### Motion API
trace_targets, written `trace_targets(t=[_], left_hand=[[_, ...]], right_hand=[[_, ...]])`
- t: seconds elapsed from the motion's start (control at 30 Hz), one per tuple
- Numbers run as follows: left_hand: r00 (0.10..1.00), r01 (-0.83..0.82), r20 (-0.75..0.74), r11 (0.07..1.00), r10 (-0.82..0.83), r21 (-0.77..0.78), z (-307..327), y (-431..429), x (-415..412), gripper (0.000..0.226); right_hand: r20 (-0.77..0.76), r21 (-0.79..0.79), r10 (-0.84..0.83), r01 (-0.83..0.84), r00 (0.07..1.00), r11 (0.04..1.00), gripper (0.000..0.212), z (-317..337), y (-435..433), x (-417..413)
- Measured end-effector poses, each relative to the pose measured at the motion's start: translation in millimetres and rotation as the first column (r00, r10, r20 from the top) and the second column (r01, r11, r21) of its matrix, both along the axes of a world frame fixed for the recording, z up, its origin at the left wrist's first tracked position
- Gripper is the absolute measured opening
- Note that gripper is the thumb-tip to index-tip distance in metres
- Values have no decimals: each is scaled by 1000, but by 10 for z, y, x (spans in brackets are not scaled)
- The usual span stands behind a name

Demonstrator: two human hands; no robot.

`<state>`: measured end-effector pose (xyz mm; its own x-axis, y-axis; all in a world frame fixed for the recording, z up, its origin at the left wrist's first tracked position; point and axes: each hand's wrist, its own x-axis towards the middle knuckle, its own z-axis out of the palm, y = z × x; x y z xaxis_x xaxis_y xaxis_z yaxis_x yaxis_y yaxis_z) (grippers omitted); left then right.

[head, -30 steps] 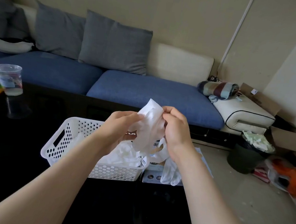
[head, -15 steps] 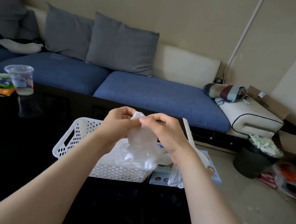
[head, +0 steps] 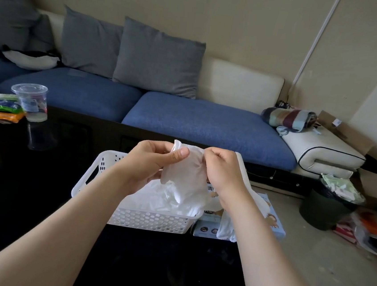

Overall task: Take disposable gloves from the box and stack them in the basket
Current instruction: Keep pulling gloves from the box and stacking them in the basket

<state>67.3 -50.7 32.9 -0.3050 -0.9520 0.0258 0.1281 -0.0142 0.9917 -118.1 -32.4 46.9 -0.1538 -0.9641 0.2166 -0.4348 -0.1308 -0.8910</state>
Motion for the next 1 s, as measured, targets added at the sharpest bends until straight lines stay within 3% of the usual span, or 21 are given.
trace_targets(t=[0.13,0.27,0.37,0.5,0.63,0.77,0.87,1.0], left_hand=[[999,-38,-33,999,38,-9,18,3,-35,53],[995,-95,8,994,95,-61,26,2,-50,43],[993,-110,21,989,113,-101,37,10,-49,39],[991,-137,-14,983,137,-125,40,1,-20,31],[974,-226,-20,960,226,-165,61,16,-14,36],[958,-286,-37,939,284,-191,53,-2,18,40],[941,-324,17,914,338,-244,52,-6,23,39],[941,-290,66,889,333,-355,58,30,-9,33]], right_hand=[[130,67,-26,17,991,998,27,57,9,15],[229,236,148,-203,962,950,46,105,67,39],[136,204,252,-276,958,939,53,63,53,83],[17,71,143,-144,990,987,37,2,-27,123],[-49,95,91,-86,995,992,22,21,-10,114],[21,117,60,-62,998,991,9,81,20,110],[138,170,183,-205,973,964,13,140,75,117],[32,218,267,-267,963,939,18,115,109,179]])
